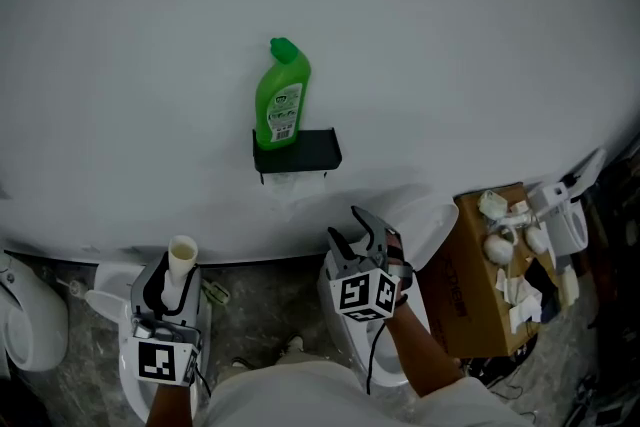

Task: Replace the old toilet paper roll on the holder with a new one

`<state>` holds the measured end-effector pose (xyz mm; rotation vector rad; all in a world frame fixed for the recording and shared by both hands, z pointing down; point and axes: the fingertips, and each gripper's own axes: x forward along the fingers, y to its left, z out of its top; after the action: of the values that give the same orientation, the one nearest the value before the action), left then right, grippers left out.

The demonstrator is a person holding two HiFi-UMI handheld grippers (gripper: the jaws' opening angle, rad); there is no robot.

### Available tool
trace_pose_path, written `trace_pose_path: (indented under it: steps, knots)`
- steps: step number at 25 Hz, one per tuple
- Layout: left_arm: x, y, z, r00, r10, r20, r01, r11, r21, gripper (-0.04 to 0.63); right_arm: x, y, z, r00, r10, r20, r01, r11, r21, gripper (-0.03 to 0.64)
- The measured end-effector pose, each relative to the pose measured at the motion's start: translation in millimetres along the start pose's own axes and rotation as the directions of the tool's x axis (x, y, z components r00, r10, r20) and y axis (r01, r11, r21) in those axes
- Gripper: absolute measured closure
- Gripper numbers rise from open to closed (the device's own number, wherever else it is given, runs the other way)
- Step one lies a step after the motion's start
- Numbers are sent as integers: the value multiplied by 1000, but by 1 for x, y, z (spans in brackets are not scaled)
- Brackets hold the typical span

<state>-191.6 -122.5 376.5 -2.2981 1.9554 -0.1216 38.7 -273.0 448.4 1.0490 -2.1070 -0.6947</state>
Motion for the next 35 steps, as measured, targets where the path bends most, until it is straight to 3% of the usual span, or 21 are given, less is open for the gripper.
trace_pose_path:
  steps: [3,7,11,14,28,35]
  knots:
    - [1,-2,5,1000,-20,10,20,999,28,411,-23,-6,-9,999,-35,0,35,996,83,416]
    - [1,-2,18,999,-21,43,21,1000,5,411,-45,-20,-17,997,-80,-7,80,974,210,483]
    - [1,-1,24,998,-38,54,36,999,37,411,-64,-33,-22,995,-102,0,92,905,415,563]
    - [1,3,31,997,-35,69,32,998,46,411,-76,-43,-23,991,-131,14,107,862,495,613]
    - [-19,35,37,992,47,116,-46,999,-9,411,-151,-117,-30,925,-372,82,213,684,698,618]
    - [-40,53,30,987,119,109,-113,992,-63,411,-184,-131,-40,901,-430,56,261,640,723,618]
